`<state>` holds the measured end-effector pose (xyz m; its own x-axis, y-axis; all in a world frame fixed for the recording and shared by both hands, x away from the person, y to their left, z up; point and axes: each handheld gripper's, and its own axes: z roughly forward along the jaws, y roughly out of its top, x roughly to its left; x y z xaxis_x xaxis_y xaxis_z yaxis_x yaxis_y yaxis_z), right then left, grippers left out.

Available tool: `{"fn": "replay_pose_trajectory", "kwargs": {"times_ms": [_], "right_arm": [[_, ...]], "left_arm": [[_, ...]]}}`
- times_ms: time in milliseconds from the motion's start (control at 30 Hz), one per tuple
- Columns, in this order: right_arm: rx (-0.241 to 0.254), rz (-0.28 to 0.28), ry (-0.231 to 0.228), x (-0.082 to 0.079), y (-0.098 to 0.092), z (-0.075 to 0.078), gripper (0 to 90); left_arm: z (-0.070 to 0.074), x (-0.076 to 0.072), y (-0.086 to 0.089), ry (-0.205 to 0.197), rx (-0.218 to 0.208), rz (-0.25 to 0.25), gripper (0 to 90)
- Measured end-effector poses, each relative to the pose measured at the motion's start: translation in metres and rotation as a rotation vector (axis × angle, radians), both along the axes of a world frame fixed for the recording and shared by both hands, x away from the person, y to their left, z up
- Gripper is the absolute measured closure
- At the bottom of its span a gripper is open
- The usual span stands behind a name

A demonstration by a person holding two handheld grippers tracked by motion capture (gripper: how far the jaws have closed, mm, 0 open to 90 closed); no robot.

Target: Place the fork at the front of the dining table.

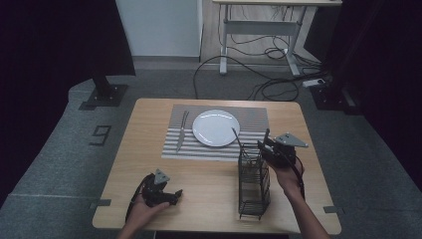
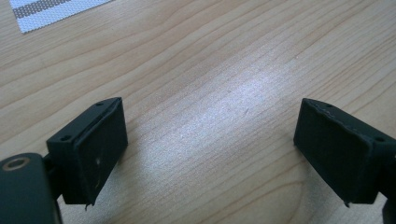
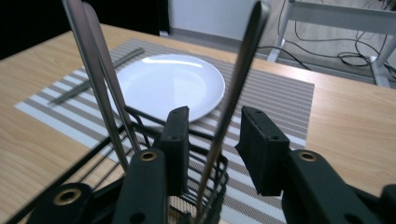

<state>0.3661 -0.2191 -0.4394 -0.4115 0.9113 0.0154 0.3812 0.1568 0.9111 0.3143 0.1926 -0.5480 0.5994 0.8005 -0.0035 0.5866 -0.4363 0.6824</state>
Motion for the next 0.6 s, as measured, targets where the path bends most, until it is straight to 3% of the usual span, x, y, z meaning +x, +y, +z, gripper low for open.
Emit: {"fn": "replay_pose_trajectory", "kwargs": {"times_ms": [233, 400, 467, 600], "right_arm": [[-0.017, -0.002, -0.027, -0.0034, 0.0023, 0.0021, 81.2], [0.016, 0.015, -0.014, -0.0037, 0.0006, 0.0029, 84.0], [0.058, 0.03, -0.002, -0.0039, -0.0005, 0.003, 85.5], [0.066, 0.046, -0.006, -0.006, -0.0005, 0.0029, 86.1]], "left_arm": [[0.0, 0.0, 0.0, 0.0, 0.0, 0.0, 9.6], [0.0, 0.0, 0.0, 0.0, 0.0, 0.0, 9.6], [0.0, 0.0, 0.0, 0.0, 0.0, 0.0, 9.6], [0.0, 0.0, 0.0, 0.0, 0.0, 0.0, 9.6]]}}
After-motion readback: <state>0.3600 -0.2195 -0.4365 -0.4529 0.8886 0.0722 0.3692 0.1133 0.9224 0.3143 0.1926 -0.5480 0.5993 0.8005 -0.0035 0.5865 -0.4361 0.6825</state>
